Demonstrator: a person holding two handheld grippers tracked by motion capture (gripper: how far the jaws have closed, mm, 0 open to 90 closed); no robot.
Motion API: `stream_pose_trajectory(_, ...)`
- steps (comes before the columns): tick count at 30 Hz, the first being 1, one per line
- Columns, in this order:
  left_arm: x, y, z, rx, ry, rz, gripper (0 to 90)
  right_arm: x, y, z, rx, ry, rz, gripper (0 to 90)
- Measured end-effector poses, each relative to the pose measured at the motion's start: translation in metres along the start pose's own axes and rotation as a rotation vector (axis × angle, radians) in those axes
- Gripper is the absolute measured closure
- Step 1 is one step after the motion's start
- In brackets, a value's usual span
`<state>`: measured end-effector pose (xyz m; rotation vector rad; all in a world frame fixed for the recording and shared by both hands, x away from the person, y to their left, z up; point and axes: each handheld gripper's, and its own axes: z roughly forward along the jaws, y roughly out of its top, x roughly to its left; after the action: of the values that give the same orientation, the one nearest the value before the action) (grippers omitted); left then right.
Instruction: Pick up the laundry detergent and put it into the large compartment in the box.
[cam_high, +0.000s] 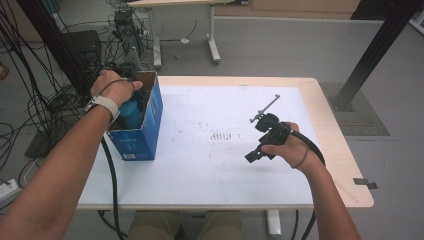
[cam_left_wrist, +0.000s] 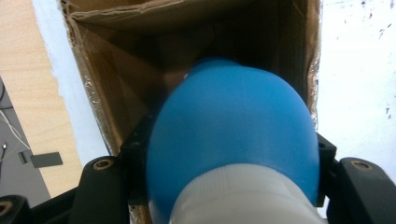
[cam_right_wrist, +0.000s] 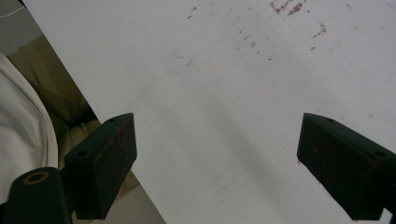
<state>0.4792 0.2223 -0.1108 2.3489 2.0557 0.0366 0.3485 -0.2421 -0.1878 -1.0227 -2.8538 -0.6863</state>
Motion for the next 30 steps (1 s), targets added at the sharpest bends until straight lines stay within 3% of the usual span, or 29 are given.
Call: stream_pose_trajectory(30, 0.0, 0.003, 0.027, 0.023, 0.001, 0.003, 38.4, -0.004, -0.003, 0.003, 0.003, 0.005, 0.011, 11.9)
